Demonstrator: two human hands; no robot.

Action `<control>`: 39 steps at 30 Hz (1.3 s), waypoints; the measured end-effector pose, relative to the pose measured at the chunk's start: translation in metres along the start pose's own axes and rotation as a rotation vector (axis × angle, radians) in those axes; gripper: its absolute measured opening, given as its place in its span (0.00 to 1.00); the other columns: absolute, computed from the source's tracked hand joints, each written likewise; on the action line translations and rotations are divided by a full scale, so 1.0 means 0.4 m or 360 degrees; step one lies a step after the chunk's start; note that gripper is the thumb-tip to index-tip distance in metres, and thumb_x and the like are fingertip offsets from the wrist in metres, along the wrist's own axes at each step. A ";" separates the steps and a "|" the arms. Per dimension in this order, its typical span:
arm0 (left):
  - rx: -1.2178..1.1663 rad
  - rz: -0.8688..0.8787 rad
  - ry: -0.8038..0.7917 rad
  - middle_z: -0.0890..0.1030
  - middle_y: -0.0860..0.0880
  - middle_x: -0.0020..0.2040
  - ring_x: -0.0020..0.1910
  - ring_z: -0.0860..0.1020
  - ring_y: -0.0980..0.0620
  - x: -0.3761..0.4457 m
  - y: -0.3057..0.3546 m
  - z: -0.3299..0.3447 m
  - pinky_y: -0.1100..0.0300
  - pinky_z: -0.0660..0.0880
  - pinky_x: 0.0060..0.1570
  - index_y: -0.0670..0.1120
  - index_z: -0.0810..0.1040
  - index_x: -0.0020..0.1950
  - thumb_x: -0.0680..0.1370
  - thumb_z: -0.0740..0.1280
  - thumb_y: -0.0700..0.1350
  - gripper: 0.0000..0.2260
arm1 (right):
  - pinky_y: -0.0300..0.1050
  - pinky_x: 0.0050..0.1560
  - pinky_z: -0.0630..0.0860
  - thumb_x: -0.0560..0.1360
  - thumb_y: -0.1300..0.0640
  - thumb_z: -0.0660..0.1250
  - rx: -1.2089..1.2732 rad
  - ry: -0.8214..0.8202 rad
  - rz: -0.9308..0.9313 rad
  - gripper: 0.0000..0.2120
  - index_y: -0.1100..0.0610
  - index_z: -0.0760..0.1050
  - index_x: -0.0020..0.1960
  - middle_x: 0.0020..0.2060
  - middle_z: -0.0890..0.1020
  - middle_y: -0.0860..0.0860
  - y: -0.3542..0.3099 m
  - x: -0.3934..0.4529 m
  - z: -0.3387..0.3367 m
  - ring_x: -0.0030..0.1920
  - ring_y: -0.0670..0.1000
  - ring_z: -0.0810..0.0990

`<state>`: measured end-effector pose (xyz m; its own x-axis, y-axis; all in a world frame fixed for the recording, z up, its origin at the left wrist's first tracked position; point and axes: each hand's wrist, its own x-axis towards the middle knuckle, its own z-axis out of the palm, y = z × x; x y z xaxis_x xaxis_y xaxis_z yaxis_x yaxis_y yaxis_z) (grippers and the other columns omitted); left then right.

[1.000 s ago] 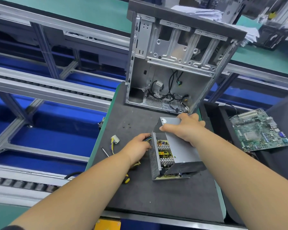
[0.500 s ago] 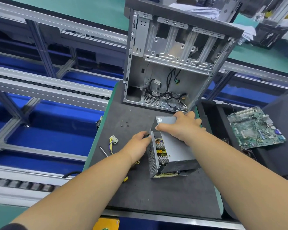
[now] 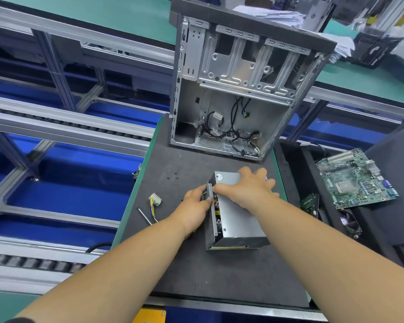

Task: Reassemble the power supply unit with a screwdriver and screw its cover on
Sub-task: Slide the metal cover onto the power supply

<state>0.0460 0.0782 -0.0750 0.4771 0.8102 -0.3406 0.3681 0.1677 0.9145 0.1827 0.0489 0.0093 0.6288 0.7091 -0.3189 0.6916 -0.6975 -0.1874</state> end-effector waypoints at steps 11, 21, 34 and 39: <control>-0.0063 0.0005 0.0049 0.66 0.50 0.75 0.71 0.68 0.52 0.002 -0.004 -0.007 0.60 0.64 0.67 0.50 0.60 0.78 0.78 0.69 0.49 0.31 | 0.55 0.49 0.59 0.54 0.25 0.61 -0.0105 0.0015 -0.0039 0.43 0.44 0.66 0.64 0.62 0.62 0.52 -0.005 0.020 0.012 0.64 0.61 0.61; 0.0025 0.0017 0.0081 0.67 0.49 0.74 0.69 0.68 0.54 0.005 -0.009 -0.010 0.68 0.62 0.60 0.48 0.62 0.77 0.76 0.71 0.50 0.32 | 0.61 0.57 0.61 0.60 0.23 0.55 -0.0350 -0.0089 -0.0122 0.44 0.44 0.61 0.71 0.69 0.59 0.54 -0.002 0.039 0.012 0.69 0.64 0.57; -0.0311 -0.0103 -0.0219 0.79 0.56 0.60 0.52 0.77 0.62 0.029 -0.037 -0.039 0.64 0.71 0.48 0.54 0.70 0.71 0.73 0.74 0.49 0.27 | 0.58 0.57 0.59 0.72 0.27 0.46 -0.0591 0.0326 -0.0584 0.28 0.47 0.74 0.48 0.47 0.76 0.48 -0.005 0.100 0.081 0.57 0.53 0.70; -0.0226 -0.0096 -0.0218 0.78 0.54 0.64 0.62 0.76 0.55 0.026 -0.046 -0.029 0.53 0.70 0.67 0.54 0.69 0.72 0.67 0.73 0.57 0.34 | 0.52 0.47 0.56 0.69 0.30 0.45 -0.0532 0.0347 -0.0603 0.25 0.48 0.69 0.39 0.44 0.76 0.47 -0.001 0.123 0.091 0.49 0.51 0.65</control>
<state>0.0349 0.0902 -0.0927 0.5650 0.7141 -0.4132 0.2876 0.2989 0.9099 0.2005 0.0803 -0.0402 0.3483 0.9340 -0.0801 0.9368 -0.3437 0.0652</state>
